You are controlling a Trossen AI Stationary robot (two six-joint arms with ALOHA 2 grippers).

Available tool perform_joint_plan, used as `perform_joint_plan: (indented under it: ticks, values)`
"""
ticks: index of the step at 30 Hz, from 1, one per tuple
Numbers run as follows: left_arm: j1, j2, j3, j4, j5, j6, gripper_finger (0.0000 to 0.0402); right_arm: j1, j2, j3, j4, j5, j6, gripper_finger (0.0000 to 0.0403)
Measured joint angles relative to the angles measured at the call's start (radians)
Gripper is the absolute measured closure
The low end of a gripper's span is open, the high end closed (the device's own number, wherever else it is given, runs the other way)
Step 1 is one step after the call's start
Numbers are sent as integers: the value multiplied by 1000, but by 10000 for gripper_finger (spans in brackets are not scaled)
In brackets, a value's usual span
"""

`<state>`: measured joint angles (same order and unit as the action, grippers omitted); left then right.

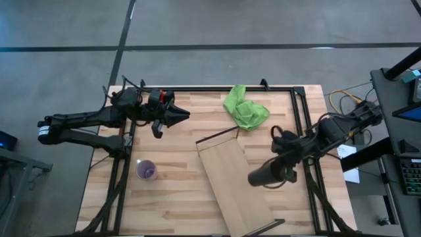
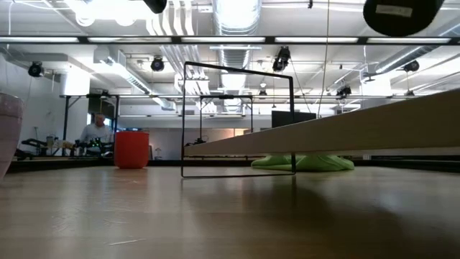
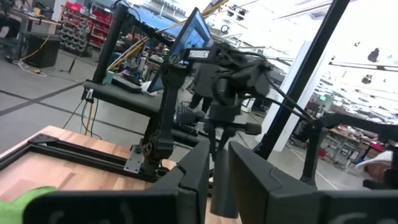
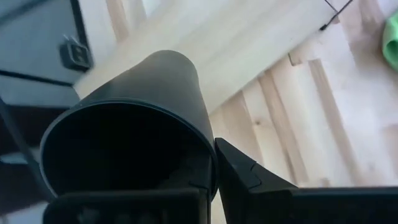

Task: Stack small to large cups/mugs on shelf
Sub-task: Put the black cup on the shelf

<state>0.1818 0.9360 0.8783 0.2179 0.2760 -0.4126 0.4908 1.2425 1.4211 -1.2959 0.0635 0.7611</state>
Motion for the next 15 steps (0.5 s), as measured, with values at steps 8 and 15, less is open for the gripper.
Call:
perform_joint_plan:
  ticks: [8, 15]
  values:
    - [0, 4, 5, 3, 0, 0, 355, 0, 274, 276, -249, -10, -162, 394]
    - [0, 6, 5, 3, 0, 0, 355, 0, 404, 437, -274, -46, -206, 394]
